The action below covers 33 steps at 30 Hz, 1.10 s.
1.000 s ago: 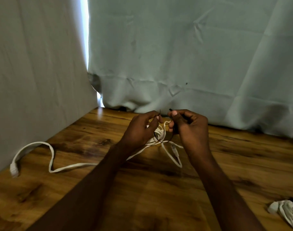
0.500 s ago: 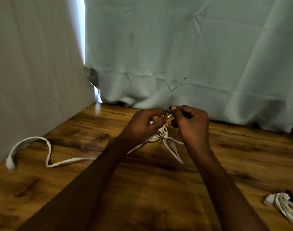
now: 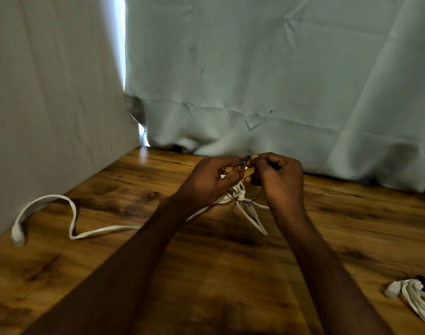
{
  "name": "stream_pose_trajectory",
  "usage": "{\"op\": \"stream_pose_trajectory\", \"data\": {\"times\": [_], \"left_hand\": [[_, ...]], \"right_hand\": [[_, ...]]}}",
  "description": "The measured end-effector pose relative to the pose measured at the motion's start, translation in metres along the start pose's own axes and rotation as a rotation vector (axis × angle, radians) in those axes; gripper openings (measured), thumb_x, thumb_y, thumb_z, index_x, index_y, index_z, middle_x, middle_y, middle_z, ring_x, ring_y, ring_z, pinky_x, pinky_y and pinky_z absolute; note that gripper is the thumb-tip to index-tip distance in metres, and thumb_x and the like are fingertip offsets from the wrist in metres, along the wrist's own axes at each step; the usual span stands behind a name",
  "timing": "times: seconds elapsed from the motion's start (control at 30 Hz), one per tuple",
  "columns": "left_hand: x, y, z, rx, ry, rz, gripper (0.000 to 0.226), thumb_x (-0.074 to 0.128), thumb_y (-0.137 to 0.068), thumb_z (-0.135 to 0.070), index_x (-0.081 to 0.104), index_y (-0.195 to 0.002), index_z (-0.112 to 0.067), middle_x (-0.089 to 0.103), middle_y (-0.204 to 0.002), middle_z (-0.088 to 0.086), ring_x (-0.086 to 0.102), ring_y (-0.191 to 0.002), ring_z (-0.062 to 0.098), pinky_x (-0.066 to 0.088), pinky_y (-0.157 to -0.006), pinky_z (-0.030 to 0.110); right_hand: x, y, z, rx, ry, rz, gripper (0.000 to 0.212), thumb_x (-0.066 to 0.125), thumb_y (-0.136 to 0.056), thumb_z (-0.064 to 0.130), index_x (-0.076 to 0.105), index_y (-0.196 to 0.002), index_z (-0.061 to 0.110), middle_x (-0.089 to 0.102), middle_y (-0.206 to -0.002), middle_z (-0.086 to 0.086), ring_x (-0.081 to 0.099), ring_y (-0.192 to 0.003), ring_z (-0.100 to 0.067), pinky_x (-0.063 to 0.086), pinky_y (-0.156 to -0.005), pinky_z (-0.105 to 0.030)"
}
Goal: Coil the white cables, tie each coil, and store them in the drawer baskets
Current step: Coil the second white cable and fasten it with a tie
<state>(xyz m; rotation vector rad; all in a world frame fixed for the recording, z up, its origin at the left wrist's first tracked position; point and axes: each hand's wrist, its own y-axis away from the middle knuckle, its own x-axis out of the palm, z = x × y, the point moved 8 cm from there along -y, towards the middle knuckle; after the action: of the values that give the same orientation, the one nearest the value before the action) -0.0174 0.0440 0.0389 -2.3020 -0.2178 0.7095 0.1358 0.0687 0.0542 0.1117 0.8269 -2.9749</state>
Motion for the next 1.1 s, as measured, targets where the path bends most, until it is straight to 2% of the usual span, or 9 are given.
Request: {"op": "stream_pose_trajectory", "data": {"times": [0.13,0.27,0.4,0.53,0.73,0.87,0.93,1.1], "left_hand": [[-0.0001,-0.0003,-0.0010,0.016,-0.021,0.000,0.018,0.058,-0.101,-0.020,0.075,-0.102,-0.013,0.076,-0.092,0.002,0.072,-0.090,0.021,0.056,-0.079,0.041],[-0.0004,-0.0008,-0.0008,0.022,-0.028,0.003,0.017,0.058,-0.102,-0.018,0.074,-0.103,-0.013,0.075,-0.091,0.001,0.072,-0.089,0.020,0.056,-0.078,0.036],[-0.0003,-0.0005,-0.0007,0.006,0.027,-0.009,0.018,0.058,-0.100,-0.021,0.073,-0.097,-0.012,0.074,-0.088,0.004,0.070,-0.088,0.025,0.055,-0.078,0.034],[-0.0007,-0.0003,-0.0002,0.001,0.013,-0.013,0.018,0.058,-0.099,-0.022,0.074,-0.098,-0.015,0.075,-0.089,0.002,0.071,-0.089,0.022,0.054,-0.078,0.032],[0.0000,0.0005,-0.0003,-0.008,0.031,-0.003,0.019,0.058,-0.100,-0.024,0.074,-0.098,-0.015,0.076,-0.091,0.004,0.072,-0.090,0.024,0.057,-0.081,0.047],[-0.0012,0.0016,-0.0048,-0.012,0.049,-0.014,0.018,0.058,-0.099,-0.026,0.074,-0.094,-0.020,0.075,-0.088,0.000,0.070,-0.085,0.013,0.056,-0.076,0.038],[-0.0013,0.0022,-0.0062,-0.009,0.064,-0.015,0.016,0.059,-0.100,-0.022,0.074,-0.096,-0.017,0.075,-0.088,0.001,0.070,-0.083,0.013,0.055,-0.075,0.033],[-0.0009,0.0023,-0.0032,-0.019,0.047,-0.010,0.021,0.058,-0.100,-0.026,0.075,-0.099,-0.014,0.075,-0.090,0.005,0.071,-0.090,0.029,0.056,-0.078,0.049]], "right_hand": [[0.0024,-0.0008,-0.0017,0.024,-0.020,0.028,0.023,0.064,-0.095,0.009,0.078,-0.076,0.014,0.074,-0.068,-0.005,0.074,-0.062,-0.028,0.065,-0.072,-0.049],[0.0033,-0.0001,-0.0027,0.029,-0.008,0.031,0.026,0.065,-0.095,0.010,0.076,-0.072,0.015,0.073,-0.066,-0.004,0.074,-0.060,-0.027,0.065,-0.072,-0.051],[0.0018,0.0008,-0.0022,0.040,-0.020,0.020,0.025,0.063,-0.096,0.010,0.076,-0.074,0.013,0.073,-0.064,-0.003,0.073,-0.059,-0.024,0.065,-0.071,-0.047],[0.0031,0.0020,-0.0011,0.045,-0.019,0.030,0.025,0.063,-0.097,0.010,0.075,-0.074,0.012,0.072,-0.062,-0.003,0.073,-0.058,-0.022,0.063,-0.067,-0.041],[0.0024,0.0024,-0.0005,0.060,-0.033,0.031,0.025,0.061,-0.097,0.008,0.075,-0.076,0.009,0.072,-0.062,-0.002,0.074,-0.059,-0.021,0.063,-0.067,-0.040],[0.0018,0.0027,-0.0004,0.061,-0.048,0.028,0.024,0.060,-0.098,0.008,0.075,-0.080,0.006,0.074,-0.066,-0.004,0.075,-0.061,-0.021,0.062,-0.064,-0.034],[0.0007,0.0027,-0.0002,0.057,-0.046,0.026,0.023,0.060,-0.098,0.009,0.075,-0.081,0.005,0.075,-0.069,-0.005,0.075,-0.062,-0.020,0.062,-0.064,-0.033],[0.0019,0.0021,-0.0008,0.057,-0.038,0.029,0.024,0.060,-0.098,0.009,0.075,-0.079,0.008,0.074,-0.064,-0.005,0.075,-0.061,-0.020,0.063,-0.067,-0.036]]}}
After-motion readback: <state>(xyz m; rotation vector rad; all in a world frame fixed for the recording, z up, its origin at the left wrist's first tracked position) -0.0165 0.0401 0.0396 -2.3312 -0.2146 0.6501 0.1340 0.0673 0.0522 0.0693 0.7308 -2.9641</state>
